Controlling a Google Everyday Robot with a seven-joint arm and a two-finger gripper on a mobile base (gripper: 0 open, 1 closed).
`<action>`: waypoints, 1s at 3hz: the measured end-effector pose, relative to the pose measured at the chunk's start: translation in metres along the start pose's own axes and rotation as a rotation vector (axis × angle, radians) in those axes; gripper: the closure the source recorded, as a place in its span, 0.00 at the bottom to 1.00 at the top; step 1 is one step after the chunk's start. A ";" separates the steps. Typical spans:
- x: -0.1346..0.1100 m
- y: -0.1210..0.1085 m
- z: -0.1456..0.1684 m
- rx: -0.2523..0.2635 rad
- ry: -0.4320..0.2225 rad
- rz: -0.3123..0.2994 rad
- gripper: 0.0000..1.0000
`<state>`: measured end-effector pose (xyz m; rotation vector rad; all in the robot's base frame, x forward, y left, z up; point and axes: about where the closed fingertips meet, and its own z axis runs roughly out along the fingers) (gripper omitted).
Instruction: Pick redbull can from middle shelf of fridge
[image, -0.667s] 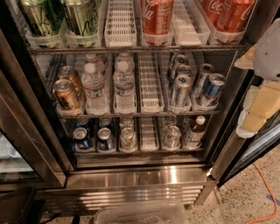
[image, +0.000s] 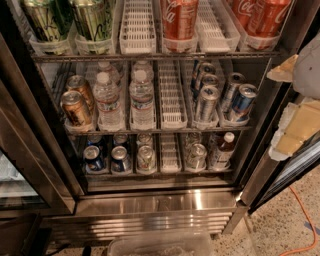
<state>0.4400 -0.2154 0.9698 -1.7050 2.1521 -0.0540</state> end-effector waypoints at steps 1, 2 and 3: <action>0.014 0.005 0.021 0.035 -0.156 -0.010 0.00; 0.023 0.004 0.033 0.122 -0.308 -0.013 0.00; 0.029 -0.003 0.042 0.223 -0.375 -0.011 0.00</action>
Offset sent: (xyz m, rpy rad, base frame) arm 0.0088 -0.0259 -0.0495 0.4235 -0.3861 0.1025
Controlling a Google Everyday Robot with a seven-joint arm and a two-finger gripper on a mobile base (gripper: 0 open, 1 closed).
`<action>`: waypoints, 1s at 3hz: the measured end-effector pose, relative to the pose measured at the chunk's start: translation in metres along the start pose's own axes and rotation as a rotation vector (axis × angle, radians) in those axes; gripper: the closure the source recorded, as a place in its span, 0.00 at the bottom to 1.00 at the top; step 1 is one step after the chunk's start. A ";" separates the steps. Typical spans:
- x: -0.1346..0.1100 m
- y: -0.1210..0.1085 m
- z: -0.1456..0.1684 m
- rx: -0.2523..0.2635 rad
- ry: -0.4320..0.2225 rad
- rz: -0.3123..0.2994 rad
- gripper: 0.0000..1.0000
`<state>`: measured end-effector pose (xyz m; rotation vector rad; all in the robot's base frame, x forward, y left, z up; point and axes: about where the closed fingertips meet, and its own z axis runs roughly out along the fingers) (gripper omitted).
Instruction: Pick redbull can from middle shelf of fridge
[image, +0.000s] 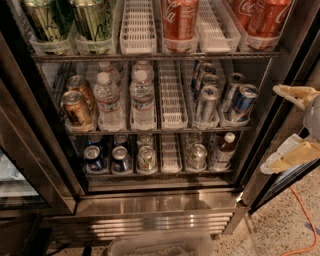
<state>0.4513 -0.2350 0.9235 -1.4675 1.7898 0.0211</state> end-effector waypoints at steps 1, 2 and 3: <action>0.000 0.000 0.000 0.000 0.000 0.000 0.00; 0.005 0.004 0.008 0.054 -0.010 0.033 0.00; 0.016 0.018 0.030 0.143 -0.041 0.105 0.00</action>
Offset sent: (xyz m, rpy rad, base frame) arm 0.0046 -0.0050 -0.0470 0.1222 -0.1365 -0.2249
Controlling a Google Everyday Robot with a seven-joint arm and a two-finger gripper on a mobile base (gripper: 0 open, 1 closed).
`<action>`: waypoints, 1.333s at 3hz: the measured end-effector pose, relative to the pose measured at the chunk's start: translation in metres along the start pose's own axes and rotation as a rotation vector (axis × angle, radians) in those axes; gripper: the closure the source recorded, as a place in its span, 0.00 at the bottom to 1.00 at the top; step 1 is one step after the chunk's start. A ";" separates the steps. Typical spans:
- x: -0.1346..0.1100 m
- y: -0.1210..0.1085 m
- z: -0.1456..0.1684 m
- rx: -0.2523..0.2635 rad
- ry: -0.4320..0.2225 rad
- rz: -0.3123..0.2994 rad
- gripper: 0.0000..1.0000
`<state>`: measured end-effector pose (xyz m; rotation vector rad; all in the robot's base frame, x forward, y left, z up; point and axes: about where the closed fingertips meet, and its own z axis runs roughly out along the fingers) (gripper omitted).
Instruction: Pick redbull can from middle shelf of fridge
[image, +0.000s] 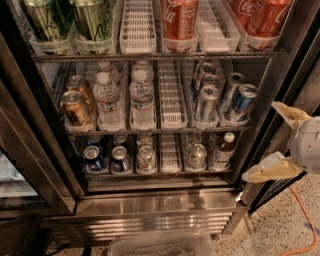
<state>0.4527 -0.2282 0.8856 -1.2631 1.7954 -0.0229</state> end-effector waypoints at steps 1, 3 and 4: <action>0.006 0.005 0.021 0.098 -0.030 0.039 0.00; 0.019 -0.002 0.050 0.305 -0.003 0.128 0.00; 0.025 -0.014 0.054 0.422 0.023 0.205 0.00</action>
Offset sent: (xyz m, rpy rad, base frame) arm 0.0488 -0.0136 -0.0422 0.0593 -0.2533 -0.3353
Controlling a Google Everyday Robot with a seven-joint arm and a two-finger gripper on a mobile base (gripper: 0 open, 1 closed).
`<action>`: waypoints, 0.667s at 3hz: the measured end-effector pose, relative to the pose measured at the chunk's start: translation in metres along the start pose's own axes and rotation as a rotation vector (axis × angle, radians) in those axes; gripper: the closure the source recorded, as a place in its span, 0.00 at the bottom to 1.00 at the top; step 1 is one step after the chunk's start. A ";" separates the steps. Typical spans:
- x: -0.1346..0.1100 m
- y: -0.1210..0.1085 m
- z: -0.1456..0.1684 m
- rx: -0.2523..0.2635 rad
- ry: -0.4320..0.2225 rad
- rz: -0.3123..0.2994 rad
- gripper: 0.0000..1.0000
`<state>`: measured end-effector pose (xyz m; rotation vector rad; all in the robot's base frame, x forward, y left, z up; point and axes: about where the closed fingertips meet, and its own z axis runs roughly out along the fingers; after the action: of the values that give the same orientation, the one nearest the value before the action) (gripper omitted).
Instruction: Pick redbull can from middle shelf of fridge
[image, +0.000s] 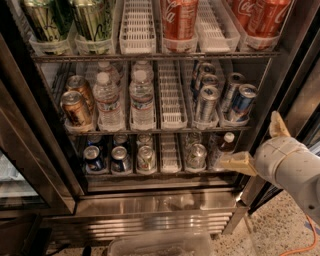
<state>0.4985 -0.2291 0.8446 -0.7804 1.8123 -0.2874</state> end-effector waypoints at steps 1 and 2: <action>0.001 -0.020 0.008 0.086 -0.019 0.092 0.00; 0.002 -0.038 0.010 0.120 -0.096 0.189 0.00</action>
Offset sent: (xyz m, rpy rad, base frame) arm 0.0194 -0.0416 0.0173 0.3664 -0.2090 -0.1155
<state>0.5217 -0.2572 0.8599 -0.5264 1.7468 -0.2292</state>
